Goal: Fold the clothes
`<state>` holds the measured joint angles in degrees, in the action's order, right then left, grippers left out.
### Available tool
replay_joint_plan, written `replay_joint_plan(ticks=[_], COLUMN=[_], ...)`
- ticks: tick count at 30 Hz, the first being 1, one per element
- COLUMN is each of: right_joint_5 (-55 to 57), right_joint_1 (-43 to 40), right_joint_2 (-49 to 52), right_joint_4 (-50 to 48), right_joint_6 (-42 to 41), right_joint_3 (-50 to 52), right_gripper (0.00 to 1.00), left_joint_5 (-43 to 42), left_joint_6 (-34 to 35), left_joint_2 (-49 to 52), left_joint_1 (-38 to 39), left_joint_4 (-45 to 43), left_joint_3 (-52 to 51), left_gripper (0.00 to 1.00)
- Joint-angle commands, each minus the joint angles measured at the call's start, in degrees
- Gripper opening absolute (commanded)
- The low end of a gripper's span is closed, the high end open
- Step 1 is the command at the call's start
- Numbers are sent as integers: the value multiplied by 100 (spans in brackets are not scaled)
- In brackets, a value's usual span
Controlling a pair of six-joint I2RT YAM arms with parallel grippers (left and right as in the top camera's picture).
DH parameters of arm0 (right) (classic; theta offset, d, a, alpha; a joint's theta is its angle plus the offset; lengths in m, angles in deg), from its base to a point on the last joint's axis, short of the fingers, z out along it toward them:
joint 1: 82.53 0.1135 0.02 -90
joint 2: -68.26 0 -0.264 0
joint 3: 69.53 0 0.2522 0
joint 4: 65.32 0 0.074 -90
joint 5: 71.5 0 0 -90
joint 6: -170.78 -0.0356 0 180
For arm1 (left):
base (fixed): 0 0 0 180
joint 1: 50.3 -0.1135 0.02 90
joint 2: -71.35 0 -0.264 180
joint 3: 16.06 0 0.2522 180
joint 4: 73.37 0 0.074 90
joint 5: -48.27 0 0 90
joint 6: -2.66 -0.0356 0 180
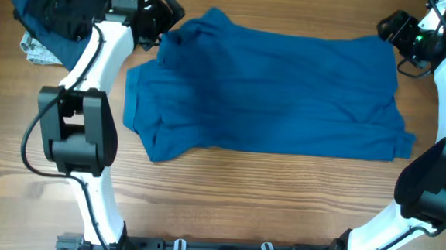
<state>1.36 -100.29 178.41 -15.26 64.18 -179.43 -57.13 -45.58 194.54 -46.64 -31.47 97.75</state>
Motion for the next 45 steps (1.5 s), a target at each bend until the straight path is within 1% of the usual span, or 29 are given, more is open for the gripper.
replay_joint_plan(ticks=[1, 3, 6, 9, 17, 18, 19, 20, 24, 25, 26, 27, 29, 30, 32, 34, 36, 38, 39, 40, 41, 42, 43, 44, 45], right_joint_5=[-190, -391, -435, -435, -435, -433, -431, -367, -107, -114, -90, -92, -92, -92, -92, -92, -118, -87, -92, -90, -79, -48, 48, 125, 120], right_joint_1=[57, 57, 61, 61, 61, 61, 52, 50, 50, 50, 50, 50, 50, 50, 50, 44, 44, 42, 39, 26, 4, -20, -68, -114, -168], right_joint_2=[304, 481, 728, 778, 778, 778, 778, 778, 835, 866, 938, 1005, 1161, 1255, 1423, 1565, 1694, 1832, 1888, 1937, 2022, 2094, 2177, 2245, 2258], right_joint_4=[-173, -175, -157, -181, -181, -199, -247, -299, -612, -684, -750, -807, -951, -1034, -1241, -1504, -1773, -1982, -2052, -2100, -2170, -2203, -2221, -2225, -2238], right_joint_6=[-310, -306, -289, -286, -144, -144, -144, -146, -164, -170, -236, -313, -286, -291, -293, -354, -461, -503, -503, -509, -505, -535, -619, -632, -632], right_joint_3=[-28, -28, -28, -28, -28, -28, -28, -28, -28, -28, -28, -28, -28, -28, -28, -28, -28, -28, -28, -28, -28, -28, -28, -28, -28], right_gripper=[89, 89, 89, 89, 89, 89, 89, 89, 88, 88, 88, 88, 88, 89, 89, 89, 89, 89, 89, 89, 89, 89, 89, 89, 89], left_joint_5=[-166, -144, 2, -2, -7, -9, -4, -7, -22, -22, -20, -20, -20, -17, -20, 17, 24, 22, 22, 20, 20, 20, 20, -9, -107], left_joint_6=[396, 435, 675, 848, 863, 863, 861, 859, 861, 861, 861, 861, 859, 855, 811, 750, 494, 494, 494, 494, 494, 492, 492, 426, 251], left_joint_2=[286, 411, 603, 824, 1137, 1163, 1176, 1176, 1176, 1176, 1176, 1176, 1176, 1176, 1176, 1176, 1176, 1176, 1176, 1176, 1176, 1176, 1176, 1176, 1176], left_joint_1=[-103, -107, -107, -120, -197, -197, -190, -190, -186, -175, -164, -151, -111, -85, -35, 11, 37, 35, 35, 35, 37, 37, 37, 35, 35], left_joint_4=[-188, -284, -315, -267, -321, -345, -365, -402, -570, -614, -643, -695, -791, -859, -957, -1008, -1043, -1034, -1032, -1032, -1032, -1034, -1040, -1073, -1143], left_joint_3=[85, 85, 85, 85, 85, 85, 85, 85, 85, 85, 85, 85, 85, 85, 85, 85, 85, 85, 85, 85, 85, 85, 85, 85, 85], left_gripper=[99, 99, 100, 99, 99, 98, 95, 87, 45, 38, 34, 26, 14, 10, 4, 4, 4, 4, 10, 21, 37, 42, 51, 67, 76])
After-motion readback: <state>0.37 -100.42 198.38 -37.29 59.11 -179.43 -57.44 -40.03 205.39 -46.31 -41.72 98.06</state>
